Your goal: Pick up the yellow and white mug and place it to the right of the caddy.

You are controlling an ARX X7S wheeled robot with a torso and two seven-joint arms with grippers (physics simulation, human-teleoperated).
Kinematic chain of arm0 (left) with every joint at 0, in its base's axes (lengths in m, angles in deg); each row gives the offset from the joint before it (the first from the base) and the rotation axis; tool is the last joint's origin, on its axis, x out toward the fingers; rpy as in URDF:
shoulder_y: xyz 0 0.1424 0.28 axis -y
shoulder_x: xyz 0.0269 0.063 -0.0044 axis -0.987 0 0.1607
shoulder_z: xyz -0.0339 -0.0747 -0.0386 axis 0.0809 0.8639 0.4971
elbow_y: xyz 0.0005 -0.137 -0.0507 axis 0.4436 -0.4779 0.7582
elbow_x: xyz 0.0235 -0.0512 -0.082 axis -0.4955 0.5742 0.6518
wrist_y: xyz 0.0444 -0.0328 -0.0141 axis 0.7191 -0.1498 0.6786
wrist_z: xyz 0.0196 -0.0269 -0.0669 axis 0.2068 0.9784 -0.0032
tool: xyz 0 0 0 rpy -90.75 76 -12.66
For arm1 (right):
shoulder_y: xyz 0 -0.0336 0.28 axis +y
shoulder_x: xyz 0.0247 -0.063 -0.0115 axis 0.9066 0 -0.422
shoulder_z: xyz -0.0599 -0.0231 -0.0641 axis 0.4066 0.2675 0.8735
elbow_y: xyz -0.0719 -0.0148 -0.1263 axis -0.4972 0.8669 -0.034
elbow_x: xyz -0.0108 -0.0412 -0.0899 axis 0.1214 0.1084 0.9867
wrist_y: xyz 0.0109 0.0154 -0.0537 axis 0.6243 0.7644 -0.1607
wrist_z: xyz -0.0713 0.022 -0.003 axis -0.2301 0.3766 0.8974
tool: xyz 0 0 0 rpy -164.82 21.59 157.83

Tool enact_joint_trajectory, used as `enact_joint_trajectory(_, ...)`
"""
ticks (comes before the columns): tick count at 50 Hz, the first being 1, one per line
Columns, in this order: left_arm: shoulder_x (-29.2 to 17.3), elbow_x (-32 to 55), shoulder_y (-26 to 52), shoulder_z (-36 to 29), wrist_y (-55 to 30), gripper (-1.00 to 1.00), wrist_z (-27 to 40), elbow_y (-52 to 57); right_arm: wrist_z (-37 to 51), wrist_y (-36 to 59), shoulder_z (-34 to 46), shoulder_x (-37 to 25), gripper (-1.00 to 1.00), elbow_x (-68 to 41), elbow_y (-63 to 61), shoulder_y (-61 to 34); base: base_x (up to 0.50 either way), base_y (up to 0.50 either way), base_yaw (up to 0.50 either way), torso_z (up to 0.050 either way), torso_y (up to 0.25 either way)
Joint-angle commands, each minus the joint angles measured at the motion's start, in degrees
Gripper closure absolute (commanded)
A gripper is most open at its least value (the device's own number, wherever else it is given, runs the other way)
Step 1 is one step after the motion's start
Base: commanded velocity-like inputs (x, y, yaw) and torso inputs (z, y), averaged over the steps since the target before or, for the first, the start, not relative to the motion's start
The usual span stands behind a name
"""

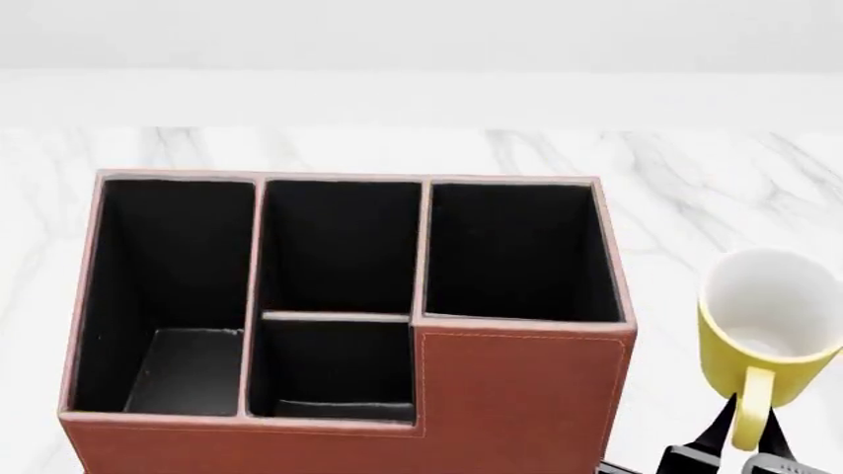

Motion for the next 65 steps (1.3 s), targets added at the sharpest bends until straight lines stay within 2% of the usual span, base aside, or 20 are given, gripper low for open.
enact_joint_trajectory(1, 0.0, 0.8, -1.0, 0.6, 0.8, -1.00, 0.6, 0.0, -3.2, -2.0, -0.7, 2.5, 1.00, -1.7, 5.8, 1.3, 0.00, 0.00, 0.00, 0.000, 0.000)
enact_joint_trajectory(32, 0.0, 0.5, -0.8, 0.4, 0.6, -1.00, 0.4, 0.0, -11.1, -5.1, -1.5, 9.0, 1.00, -6.9, 18.6, 4.3, 0.00, 0.00, 0.00, 0.000, 0.001)
enact_joint_trajectory(65, 0.0, 1.0, -1.5, 0.7, 1.2, -1.00, 0.8, 0.0, -16.0, -5.7, -2.4, 12.0, 1.00, -9.8, 23.5, 5.4, 0.00, 0.00, 0.00, 0.000, 0.001)
